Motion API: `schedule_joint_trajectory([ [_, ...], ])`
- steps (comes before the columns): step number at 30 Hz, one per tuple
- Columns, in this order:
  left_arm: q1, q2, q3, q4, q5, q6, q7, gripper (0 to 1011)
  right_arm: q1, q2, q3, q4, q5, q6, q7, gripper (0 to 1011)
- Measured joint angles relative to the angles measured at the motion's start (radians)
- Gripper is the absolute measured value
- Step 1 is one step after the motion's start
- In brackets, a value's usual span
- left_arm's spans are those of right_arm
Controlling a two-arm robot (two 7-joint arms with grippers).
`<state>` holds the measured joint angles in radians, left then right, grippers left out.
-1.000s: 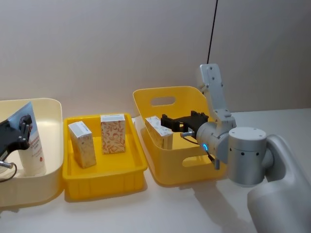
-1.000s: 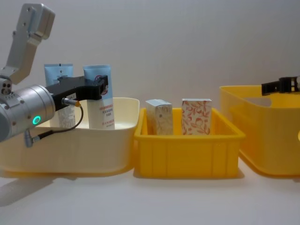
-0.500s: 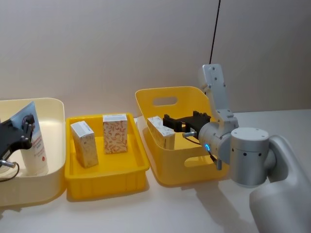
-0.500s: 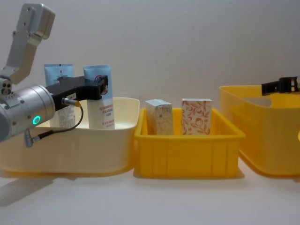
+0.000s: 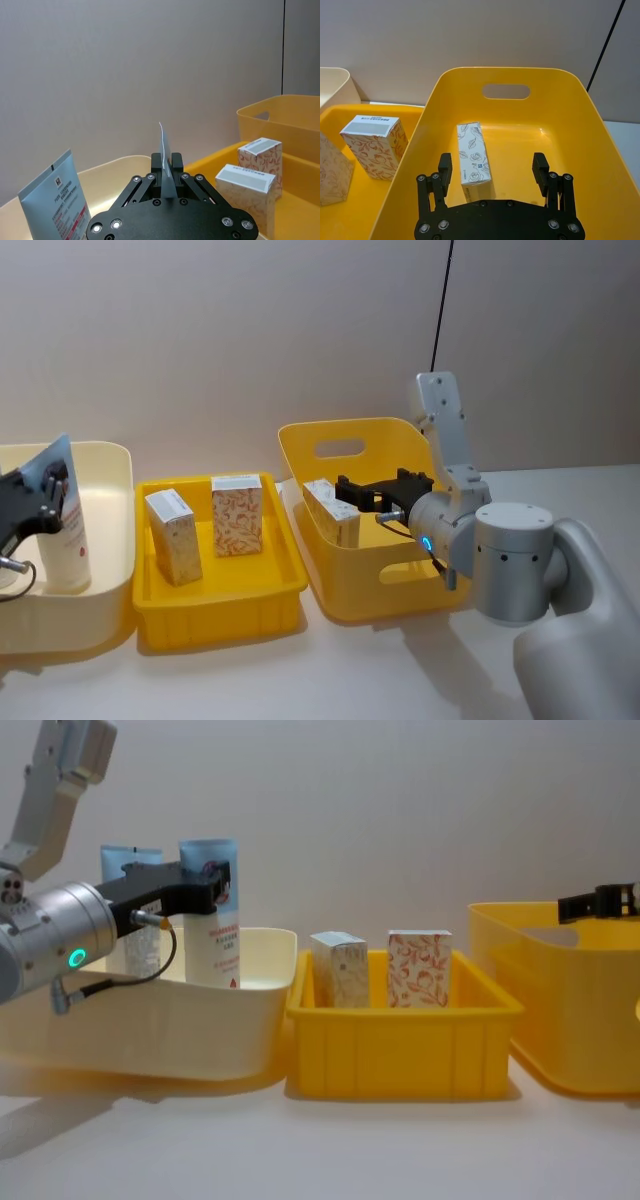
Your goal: Bimanual collaborative sorting of washing and personal care products
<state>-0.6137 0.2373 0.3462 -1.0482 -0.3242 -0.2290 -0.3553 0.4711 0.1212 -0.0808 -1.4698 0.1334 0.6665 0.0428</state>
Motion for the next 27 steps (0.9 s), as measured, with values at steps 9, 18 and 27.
schedule_joint_trajectory([
  [9,0.002,0.0,-0.012,-0.024,0.005,-0.01,0.007,119,0.0,0.0,0.0,0.0,0.0,0.0,0.0,1001],
  [18,0.009,-0.002,-0.024,-0.041,0.008,-0.011,0.011,119,0.0,0.0,0.0,0.0,0.0,0.0,0.0,1001],
  [27,0.015,-0.003,-0.032,-0.055,0.009,0.004,0.012,119,0.0,0.0,0.0,0.0,0.0,0.0,0.0,1001],
])
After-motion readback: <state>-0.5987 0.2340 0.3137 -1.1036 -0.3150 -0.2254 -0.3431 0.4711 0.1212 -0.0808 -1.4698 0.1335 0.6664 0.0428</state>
